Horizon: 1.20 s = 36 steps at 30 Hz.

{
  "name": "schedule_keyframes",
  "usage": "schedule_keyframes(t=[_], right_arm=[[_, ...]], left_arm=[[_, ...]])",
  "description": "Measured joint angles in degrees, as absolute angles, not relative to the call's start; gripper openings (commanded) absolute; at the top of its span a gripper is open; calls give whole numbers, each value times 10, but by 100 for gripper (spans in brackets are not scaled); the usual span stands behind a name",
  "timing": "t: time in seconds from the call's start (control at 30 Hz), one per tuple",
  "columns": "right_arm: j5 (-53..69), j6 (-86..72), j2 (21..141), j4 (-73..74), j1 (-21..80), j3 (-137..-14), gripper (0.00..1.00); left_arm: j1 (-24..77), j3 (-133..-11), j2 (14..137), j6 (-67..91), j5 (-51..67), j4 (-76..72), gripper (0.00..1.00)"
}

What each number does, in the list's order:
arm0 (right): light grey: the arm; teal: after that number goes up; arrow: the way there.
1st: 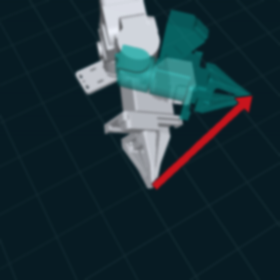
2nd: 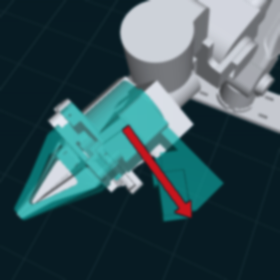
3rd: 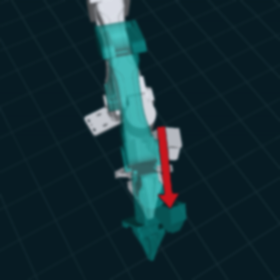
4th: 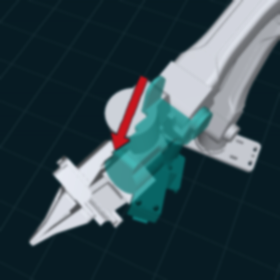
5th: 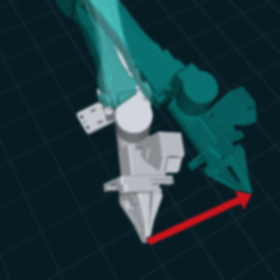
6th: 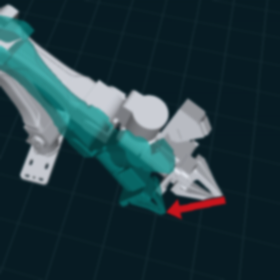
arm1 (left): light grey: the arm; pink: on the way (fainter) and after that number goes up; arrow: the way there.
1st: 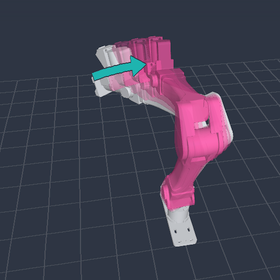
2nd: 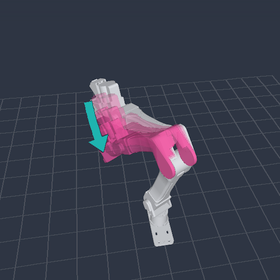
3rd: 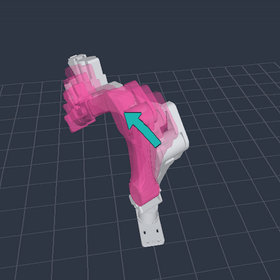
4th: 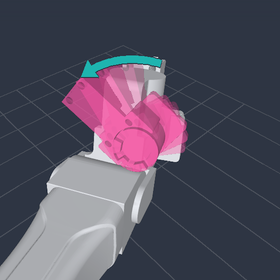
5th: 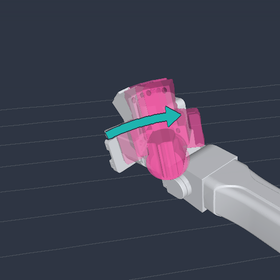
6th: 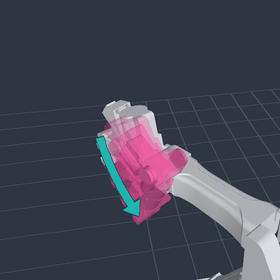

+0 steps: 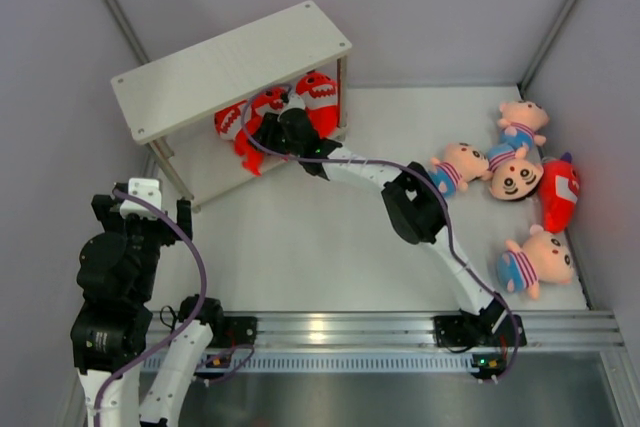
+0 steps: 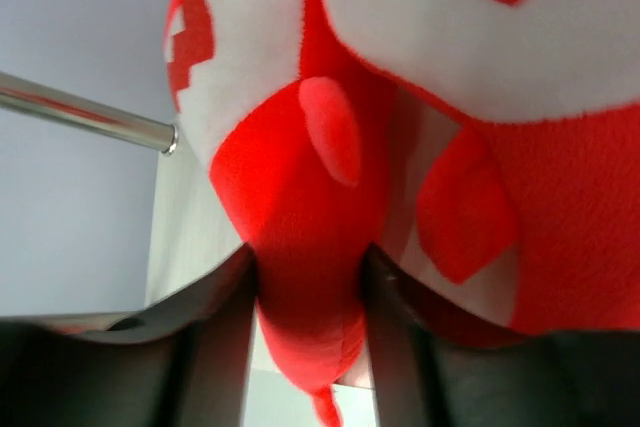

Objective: Place and organize the stuffed toys onto the shelf

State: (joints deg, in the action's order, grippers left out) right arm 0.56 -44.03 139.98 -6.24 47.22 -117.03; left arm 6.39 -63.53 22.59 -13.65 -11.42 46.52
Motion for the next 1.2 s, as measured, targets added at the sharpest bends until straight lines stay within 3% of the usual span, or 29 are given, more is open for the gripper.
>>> schedule_keyframes(t=[0.07,0.37,0.67,0.87,0.97,1.1,1.2], right_arm=[[8,-439,1400,-63,472,-1166,60],[8,-422,1356,-68,479,-1098,80],[8,-381,1172,-24,498,-981,85],[3,-333,902,74,482,-787,84],[-42,-326,768,146,399,-707,88],[-95,-330,619,210,143,-599,91],[-133,-330,582,243,-75,-540,95]], left_arm=[[64,-635,226,-136,-114,465,98],[64,-635,226,-136,-114,465,98],[64,-635,225,-136,-113,465,98],[64,-628,211,-136,-109,465,98],[64,-623,206,-136,-103,465,98],[64,-614,203,-134,-96,465,98],[64,-611,203,-132,-88,465,98]])
